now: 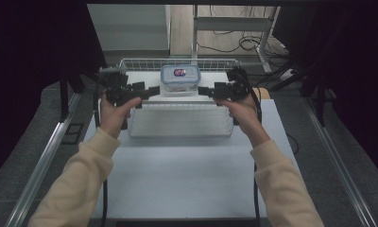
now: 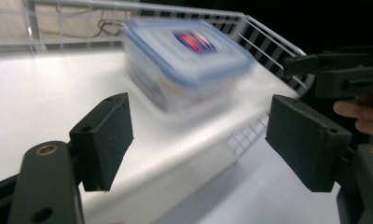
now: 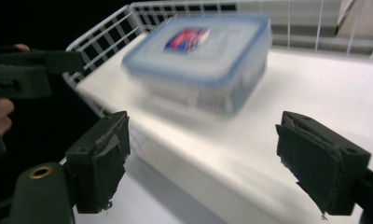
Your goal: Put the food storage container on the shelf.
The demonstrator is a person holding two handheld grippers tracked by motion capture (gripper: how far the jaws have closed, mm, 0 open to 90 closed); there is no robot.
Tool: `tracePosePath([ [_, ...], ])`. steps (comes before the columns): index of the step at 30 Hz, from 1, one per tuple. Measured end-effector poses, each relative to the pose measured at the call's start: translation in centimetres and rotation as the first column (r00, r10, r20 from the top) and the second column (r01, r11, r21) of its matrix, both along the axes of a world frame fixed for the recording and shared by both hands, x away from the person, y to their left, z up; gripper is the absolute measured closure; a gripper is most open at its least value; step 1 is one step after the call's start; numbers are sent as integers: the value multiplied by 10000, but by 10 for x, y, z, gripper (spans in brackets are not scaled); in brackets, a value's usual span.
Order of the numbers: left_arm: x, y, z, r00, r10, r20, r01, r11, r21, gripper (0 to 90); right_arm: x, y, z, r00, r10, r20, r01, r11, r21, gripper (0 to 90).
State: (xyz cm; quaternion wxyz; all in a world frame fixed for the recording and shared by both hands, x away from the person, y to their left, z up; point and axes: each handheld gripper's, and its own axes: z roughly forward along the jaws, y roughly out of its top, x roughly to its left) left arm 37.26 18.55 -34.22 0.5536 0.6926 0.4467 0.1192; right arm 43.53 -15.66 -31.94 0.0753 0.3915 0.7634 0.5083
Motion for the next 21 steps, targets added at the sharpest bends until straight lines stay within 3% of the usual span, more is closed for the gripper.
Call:
tracePosePath([
  [4,-41,-5,-30,9987,-378,336,349,9960,821,231,-35,-24,-22,9984,298,482,-314,9990,330,190],
  [6,-56,-8,-47,9985,-502,211,477,9935,1032,232,-53,-34,-33,9961,427,778,-454,9984,327,196],
  [10,-80,-12,-76,9975,-710,28,699,9869,1452,231,-90,-46,-60,9918,653,1098,-646,9979,-98,202],
  [13,-95,-15,-101,9977,-657,-180,679,9816,1782,232,-118,-53,-82,9865,816,1421,-712,9945,-767,204],
  [15,-101,-17,-117,9963,-668,-532,759,9783,1929,233,-135,-58,-100,9864,843,1410,-686,9913,-1125,204],
  [16,-104,-19,-126,9948,-722,-716,859,9733,2128,232,-139,-60,-106,9871,825,1373,-674,9915,-1115,206],
  [18,-109,-20,-137,9951,-598,-786,765,9702,2300,232,-148,-66,-121,9901,796,1158,-669,9917,-1096,213],
  [20,-112,-19,-146,9935,-620,-957,854,9609,2635,232,-154,-70,-135,9938,685,871,-597,9932,-997,222],
  [21,-112,-17,-149,9936,-541,-989,788,9607,2662,231,-155,-72,-141,9951,697,699,-623,9928,-1024,222],
])
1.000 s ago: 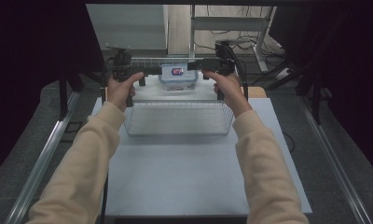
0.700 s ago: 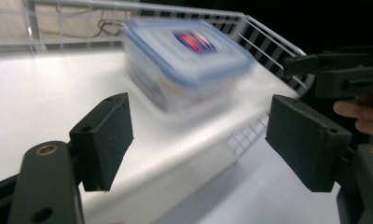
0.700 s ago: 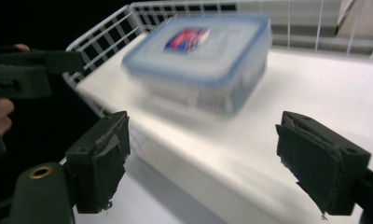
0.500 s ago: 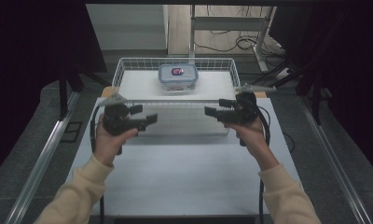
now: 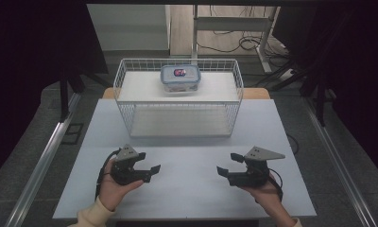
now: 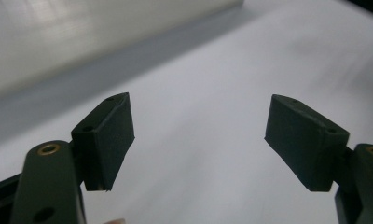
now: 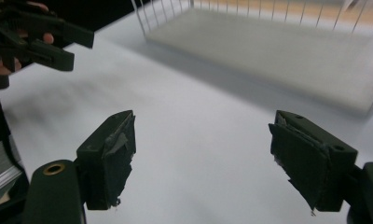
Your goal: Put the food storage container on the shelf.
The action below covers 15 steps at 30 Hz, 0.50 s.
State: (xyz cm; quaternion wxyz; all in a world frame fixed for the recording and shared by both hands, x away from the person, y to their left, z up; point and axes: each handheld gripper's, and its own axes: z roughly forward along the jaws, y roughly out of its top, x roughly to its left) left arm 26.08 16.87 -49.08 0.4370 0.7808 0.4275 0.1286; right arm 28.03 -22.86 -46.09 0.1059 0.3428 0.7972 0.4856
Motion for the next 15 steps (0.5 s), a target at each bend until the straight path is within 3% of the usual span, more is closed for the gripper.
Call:
tracePosePath([
  [3,0,6,-4,9996,282,-24,-282,9996,-63,234,0,-1,-14,9995,-198,-239,191,9994,-294,222],
  [8,-1,4,-8,9998,213,5,-213,9997,104,234,1,-1,-12,9993,-350,-105,348,9992,-220,222],
  [13,-3,-2,-12,9999,100,114,-107,9979,633,222,2,-3,-15,9988,-490,-94,487,9983,-334,217],
  [15,-3,-3,-14,9999,84,105,-90,9982,596,219,3,-4,-16,9984,-557,-31,556,9977,-394,214],
])
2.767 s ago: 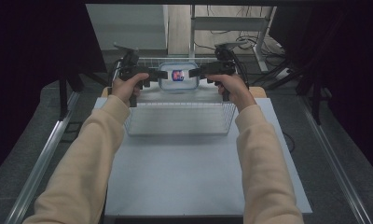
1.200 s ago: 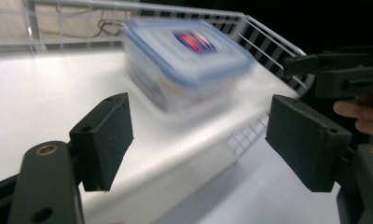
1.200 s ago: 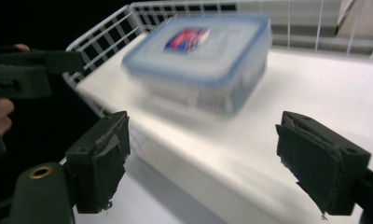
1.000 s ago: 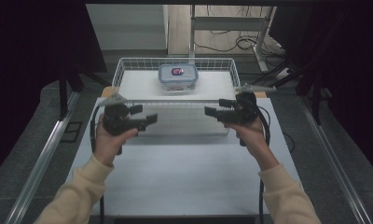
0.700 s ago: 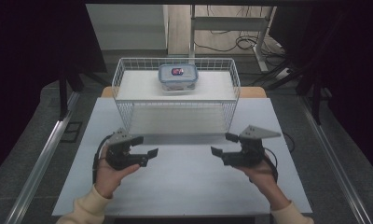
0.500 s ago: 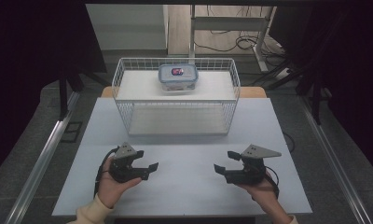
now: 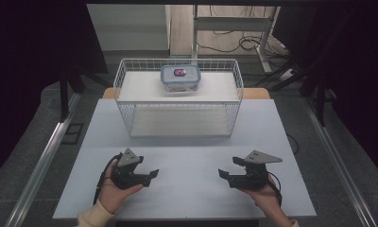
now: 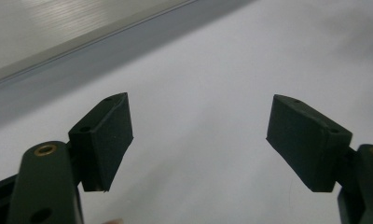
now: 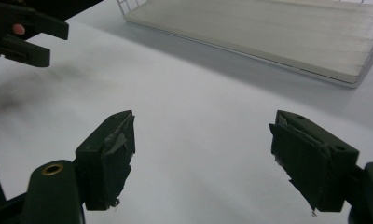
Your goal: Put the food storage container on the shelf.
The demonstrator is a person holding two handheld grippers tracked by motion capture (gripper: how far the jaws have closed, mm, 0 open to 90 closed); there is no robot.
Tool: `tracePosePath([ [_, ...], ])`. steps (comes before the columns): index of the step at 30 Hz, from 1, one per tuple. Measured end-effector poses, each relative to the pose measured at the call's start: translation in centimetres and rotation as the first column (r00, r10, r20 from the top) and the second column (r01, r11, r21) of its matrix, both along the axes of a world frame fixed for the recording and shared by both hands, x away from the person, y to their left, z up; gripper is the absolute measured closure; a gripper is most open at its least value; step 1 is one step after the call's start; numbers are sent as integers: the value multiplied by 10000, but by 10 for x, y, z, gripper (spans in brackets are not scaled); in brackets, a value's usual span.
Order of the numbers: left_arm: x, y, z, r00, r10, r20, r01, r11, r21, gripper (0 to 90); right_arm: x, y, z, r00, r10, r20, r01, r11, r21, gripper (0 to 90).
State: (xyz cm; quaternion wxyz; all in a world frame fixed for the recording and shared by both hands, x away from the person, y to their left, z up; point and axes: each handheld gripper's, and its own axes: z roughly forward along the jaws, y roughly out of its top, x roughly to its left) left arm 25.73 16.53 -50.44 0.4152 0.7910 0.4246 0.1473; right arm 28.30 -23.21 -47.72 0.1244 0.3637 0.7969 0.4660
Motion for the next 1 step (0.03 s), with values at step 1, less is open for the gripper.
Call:
tracePosePath([
  [1,0,-1,-1,10000,-1,-18,1,10000,5,216,0,0,0,10000,-21,45,21,10000,-49,212],
])
